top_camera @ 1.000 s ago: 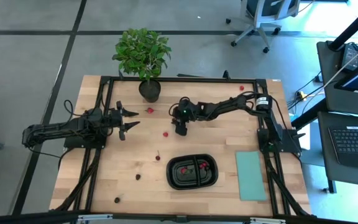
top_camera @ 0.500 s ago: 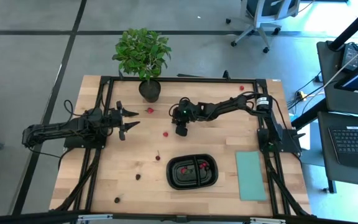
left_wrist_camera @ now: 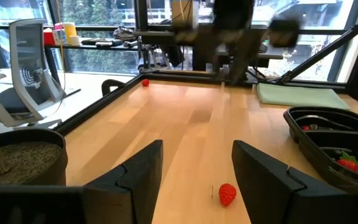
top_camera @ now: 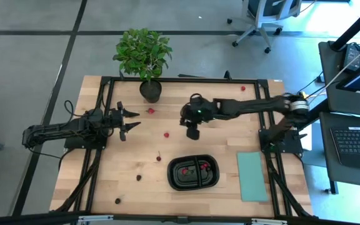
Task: Pick and placing Produce into tupperware
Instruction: Put the top blackberry into the left side of the black container
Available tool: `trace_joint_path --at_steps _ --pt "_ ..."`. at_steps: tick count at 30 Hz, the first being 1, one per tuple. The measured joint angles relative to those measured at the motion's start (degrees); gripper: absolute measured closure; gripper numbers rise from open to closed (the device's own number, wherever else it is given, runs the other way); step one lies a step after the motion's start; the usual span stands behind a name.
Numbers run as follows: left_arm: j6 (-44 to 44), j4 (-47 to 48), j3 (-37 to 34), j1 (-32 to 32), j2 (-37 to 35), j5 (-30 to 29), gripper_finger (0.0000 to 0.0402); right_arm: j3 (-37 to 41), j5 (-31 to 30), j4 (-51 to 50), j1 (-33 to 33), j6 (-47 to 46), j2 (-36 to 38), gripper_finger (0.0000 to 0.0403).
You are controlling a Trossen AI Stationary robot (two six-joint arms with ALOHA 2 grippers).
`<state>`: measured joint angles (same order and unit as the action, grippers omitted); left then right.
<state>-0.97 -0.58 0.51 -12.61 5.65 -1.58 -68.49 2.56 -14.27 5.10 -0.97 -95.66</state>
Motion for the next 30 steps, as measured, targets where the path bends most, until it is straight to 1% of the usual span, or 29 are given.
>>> trace_joint_path --at_steps 3,6,10,13,16,20,30 --pt "0.0 0.0 0.0 0.0 0.0 0.0 0.0215 -3.0 0.6 -6.6 -3.9 -4.0 4.6 0.0285" --pt "0.0 0.0 0.0 0.0 0.0 0.0 0.0215 -8.4 0.6 -15.3 -8.1 -6.3 6.4 0.0285" --pt "0.0 0.0 0.0 0.0 0.0 0.0 0.0215 -16.9 0.6 -25.2 -13.8 -8.2 5.5 0.0285" --pt "0.0 0.0 0.0 0.0 0.0 0.0 0.0215 -21.7 0.6 -30.1 -17.5 -9.4 3.4 0.0285" --pt "0.0 0.0 0.0 0.0 0.0 0.0 0.0215 -24.3 0.6 -32.3 -20.4 -9.8 0.9 0.0285" --pt "0.0 0.0 0.0 0.0 0.0 0.0 0.0215 -25.0 0.6 -33.1 -22.6 -11.0 -3.1 0.0285" --pt "0.0 0.0 0.0 0.0 0.0 0.0 0.0215 -25.0 0.6 -36.1 -23.6 -13.8 -12.7 0.0285"
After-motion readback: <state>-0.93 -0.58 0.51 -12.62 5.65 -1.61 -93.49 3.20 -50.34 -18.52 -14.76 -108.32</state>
